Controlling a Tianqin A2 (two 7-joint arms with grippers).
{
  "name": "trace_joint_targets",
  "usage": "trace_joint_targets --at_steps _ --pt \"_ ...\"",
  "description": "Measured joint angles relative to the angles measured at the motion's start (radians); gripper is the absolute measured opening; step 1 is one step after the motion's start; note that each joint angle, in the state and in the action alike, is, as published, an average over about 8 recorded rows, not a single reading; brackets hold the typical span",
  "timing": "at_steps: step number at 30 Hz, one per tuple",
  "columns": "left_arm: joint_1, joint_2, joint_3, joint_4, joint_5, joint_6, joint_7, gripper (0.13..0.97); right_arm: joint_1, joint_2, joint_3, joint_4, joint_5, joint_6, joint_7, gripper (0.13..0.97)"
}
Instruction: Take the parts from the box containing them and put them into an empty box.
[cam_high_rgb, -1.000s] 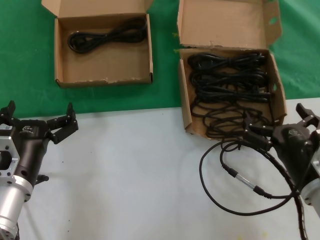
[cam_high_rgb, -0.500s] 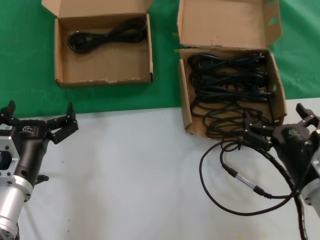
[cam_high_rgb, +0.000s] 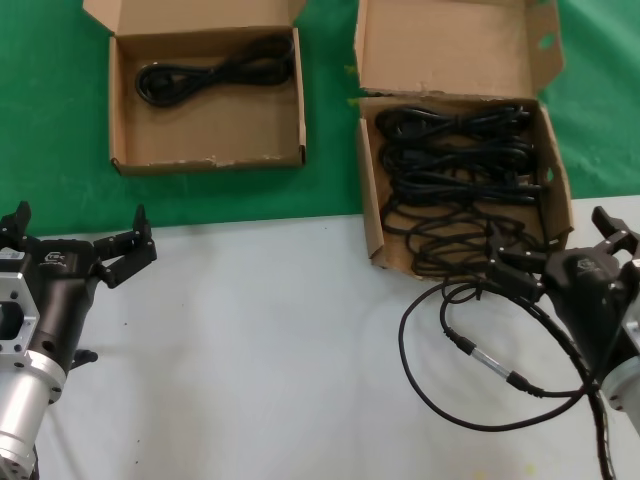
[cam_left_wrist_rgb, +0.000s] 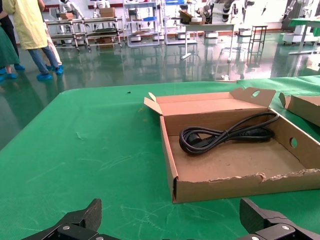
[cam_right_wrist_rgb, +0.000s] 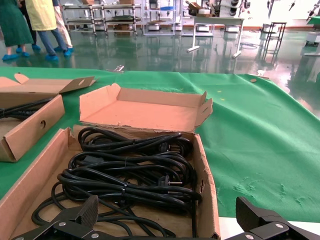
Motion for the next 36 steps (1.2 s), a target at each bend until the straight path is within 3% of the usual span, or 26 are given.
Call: trace_joint_targets --at_steps 36 --pt "0.0 0.0 0.0 0.0 0.0 0.0 0.0 0.966 0.0 0.0 0.0 0.0 0.0 0.0 0.0 0.966"
